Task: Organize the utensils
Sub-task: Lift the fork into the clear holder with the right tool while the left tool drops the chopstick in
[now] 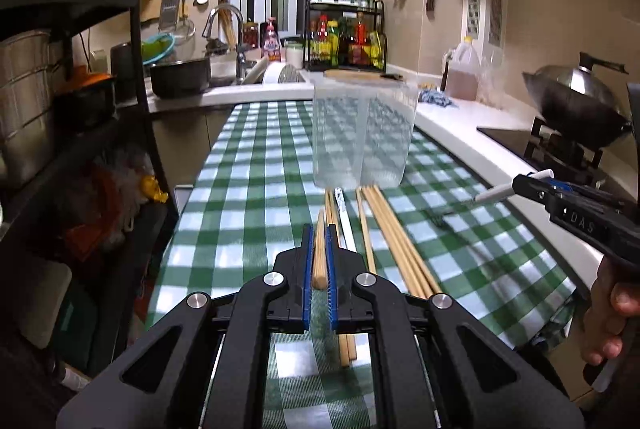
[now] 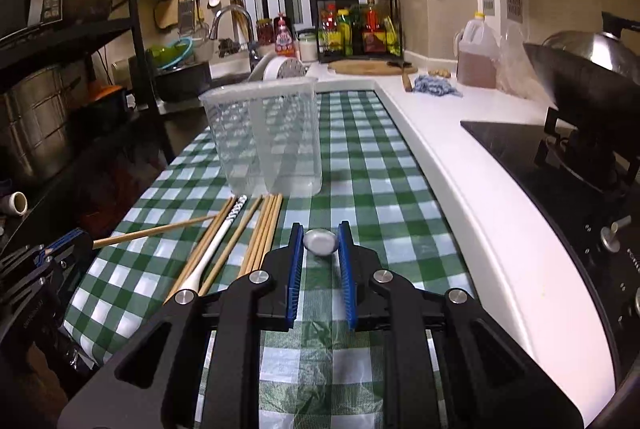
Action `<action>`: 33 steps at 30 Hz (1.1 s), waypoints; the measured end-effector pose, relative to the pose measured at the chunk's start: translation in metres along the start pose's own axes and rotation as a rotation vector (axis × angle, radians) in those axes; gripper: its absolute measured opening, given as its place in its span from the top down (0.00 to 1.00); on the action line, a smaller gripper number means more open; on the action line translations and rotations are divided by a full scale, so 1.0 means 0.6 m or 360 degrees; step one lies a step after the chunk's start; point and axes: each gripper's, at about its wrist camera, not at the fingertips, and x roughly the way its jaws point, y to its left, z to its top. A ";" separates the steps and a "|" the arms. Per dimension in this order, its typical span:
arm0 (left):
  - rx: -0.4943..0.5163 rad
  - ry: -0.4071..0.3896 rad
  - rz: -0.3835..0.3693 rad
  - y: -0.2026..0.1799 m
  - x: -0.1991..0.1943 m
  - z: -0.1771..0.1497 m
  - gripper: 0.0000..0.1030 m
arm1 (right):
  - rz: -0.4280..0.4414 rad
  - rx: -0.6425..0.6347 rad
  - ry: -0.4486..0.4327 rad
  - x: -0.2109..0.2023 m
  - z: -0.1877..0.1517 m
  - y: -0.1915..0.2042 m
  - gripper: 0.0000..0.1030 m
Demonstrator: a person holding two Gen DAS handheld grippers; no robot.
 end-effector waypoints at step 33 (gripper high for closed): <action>-0.0249 -0.0075 -0.0237 0.103 0.035 0.266 0.94 | 0.0185 0.0064 -0.0046 -0.024 0.219 -0.002 0.83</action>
